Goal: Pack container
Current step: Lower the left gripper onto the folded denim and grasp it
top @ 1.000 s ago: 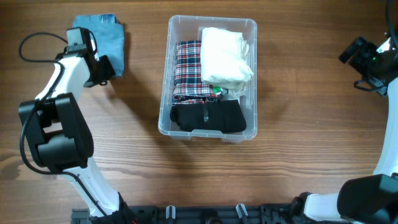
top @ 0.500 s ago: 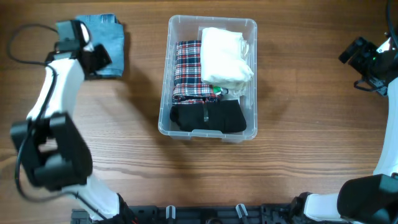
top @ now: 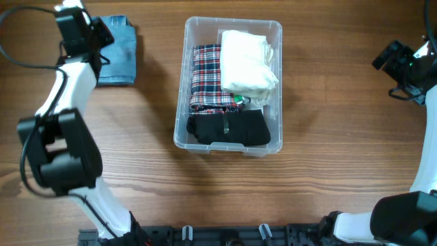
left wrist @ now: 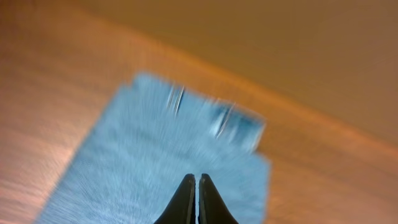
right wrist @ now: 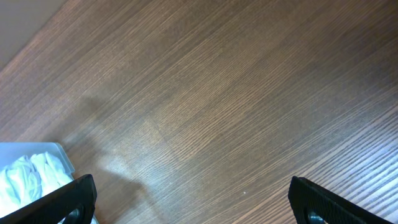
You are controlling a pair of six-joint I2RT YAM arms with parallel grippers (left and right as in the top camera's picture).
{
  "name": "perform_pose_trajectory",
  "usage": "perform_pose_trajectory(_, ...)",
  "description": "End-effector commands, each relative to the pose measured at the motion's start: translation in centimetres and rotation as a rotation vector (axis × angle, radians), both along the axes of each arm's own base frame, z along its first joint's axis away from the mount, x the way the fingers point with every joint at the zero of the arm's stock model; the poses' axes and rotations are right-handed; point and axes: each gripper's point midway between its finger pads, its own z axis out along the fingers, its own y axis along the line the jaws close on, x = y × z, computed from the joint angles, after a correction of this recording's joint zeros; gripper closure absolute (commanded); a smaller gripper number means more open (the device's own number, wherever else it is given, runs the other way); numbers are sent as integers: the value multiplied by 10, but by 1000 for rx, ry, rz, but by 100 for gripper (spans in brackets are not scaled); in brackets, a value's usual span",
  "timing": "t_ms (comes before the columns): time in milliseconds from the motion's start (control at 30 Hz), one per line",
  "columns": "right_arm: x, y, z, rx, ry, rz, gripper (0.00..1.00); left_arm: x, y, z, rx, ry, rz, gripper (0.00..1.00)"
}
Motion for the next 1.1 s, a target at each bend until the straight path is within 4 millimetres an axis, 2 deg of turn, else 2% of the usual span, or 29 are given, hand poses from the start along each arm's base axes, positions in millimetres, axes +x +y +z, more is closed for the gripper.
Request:
perform_pose_trajectory(0, 3, -1, 2, -1, -7, -8, 0, -1, 3, -44, -11, 69, 20, 96)
perform_pose_trajectory(100, 3, -1, 2, -1, -7, -8, 0, -4, 6, -65, -18, 111, 26, 96)
perform_pose_trajectory(300, 3, -1, 2, -1, -8, -8, 0, -18, 8, -83, -34, 193, 33, 96)
perform_pose_trajectory(533, 3, -1, 2, -1, -8, -8, 0, -36, 5, -122, -54, 315, 36, 96)
perform_pose_trajectory(767, 3, -1, 2, -1, -10, -8, 0, -62, 0, -142, -80, 447, 38, 96)
perform_pose_trajectory(900, 3, -2, 2, -2, -10, -8, 0, -81, -12, -153, -130, 532, 9, 96)
perform_pose_trajectory(1067, 3, -2, 2, -2, -10, -8, 0, -89, -34, -156, -237, 567, -42, 96)
